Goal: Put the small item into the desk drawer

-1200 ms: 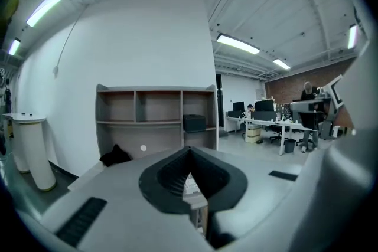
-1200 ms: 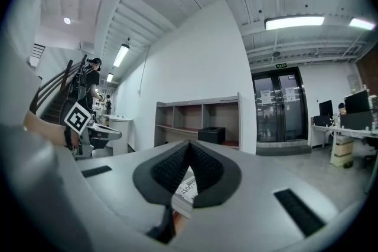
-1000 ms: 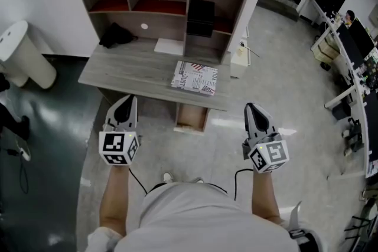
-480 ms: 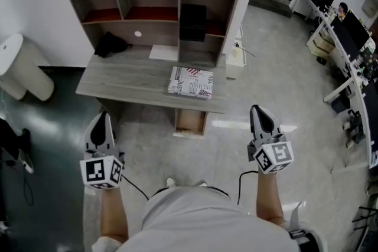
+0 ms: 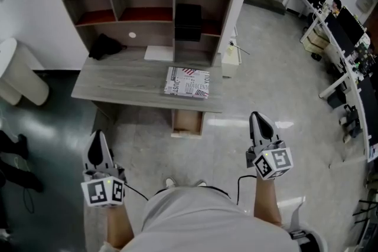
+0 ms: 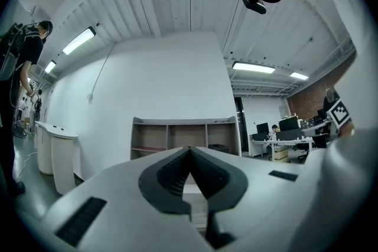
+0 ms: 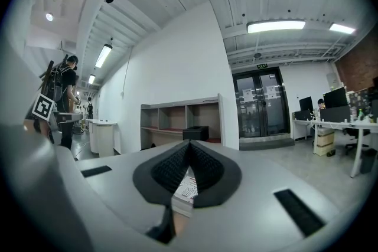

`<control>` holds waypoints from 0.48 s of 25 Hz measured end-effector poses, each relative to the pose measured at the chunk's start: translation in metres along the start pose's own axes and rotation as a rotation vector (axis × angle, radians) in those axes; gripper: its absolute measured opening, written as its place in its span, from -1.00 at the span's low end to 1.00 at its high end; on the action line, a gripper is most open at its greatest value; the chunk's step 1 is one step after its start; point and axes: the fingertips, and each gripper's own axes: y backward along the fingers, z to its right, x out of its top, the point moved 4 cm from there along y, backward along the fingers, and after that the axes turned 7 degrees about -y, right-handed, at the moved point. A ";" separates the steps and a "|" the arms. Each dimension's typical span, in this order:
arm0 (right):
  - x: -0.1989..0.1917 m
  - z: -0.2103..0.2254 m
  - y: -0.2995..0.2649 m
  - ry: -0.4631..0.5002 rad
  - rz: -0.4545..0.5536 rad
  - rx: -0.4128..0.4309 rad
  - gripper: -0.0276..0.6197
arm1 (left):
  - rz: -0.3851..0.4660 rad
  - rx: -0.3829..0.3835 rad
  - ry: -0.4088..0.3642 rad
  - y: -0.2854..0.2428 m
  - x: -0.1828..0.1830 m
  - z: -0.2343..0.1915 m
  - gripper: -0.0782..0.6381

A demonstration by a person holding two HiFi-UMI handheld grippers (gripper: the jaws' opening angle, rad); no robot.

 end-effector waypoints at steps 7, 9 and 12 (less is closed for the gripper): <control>0.002 -0.019 -0.003 0.000 0.009 0.028 -0.84 | 0.014 -0.028 0.008 -0.005 0.001 -0.001 -0.73; 0.002 -0.024 -0.004 0.001 0.007 0.032 -0.84 | 0.013 -0.034 0.014 -0.006 0.000 -0.003 -0.73; 0.000 -0.032 -0.004 0.003 0.001 0.040 -0.84 | 0.011 -0.041 0.020 -0.004 -0.001 -0.006 -0.73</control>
